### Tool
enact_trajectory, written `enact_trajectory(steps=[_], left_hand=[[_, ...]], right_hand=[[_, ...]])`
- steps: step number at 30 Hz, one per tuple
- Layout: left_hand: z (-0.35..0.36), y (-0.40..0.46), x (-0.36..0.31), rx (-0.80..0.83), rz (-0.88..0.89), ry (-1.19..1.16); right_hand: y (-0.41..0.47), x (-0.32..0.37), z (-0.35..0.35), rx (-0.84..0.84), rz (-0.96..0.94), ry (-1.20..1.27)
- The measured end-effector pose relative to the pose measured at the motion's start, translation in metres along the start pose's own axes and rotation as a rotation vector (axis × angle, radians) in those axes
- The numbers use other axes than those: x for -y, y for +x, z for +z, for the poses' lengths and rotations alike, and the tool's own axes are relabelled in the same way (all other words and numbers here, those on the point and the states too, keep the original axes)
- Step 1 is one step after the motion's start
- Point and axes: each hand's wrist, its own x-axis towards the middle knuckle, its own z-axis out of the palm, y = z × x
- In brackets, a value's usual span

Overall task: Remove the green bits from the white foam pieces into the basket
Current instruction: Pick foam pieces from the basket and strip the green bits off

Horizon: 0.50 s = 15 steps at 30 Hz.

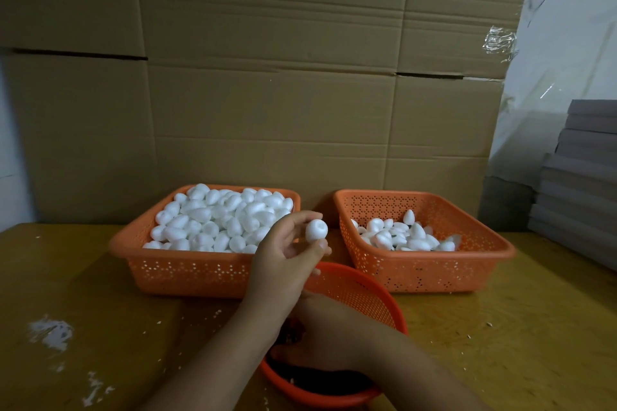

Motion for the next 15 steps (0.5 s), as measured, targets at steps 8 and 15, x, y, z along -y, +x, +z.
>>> enact_trajectory(steps=[8,15], left_hand=[[-0.002,0.002,0.0025,0.011,-0.014,0.059],[-0.0003,0.0009,-0.0002,0.01,-0.055,0.011]], right_hand=[[0.0011,-0.0013,0.0008,-0.016,-0.013,-0.012],[0.0006,-0.0006,0.0003,-0.002,-0.009,-0.016]])
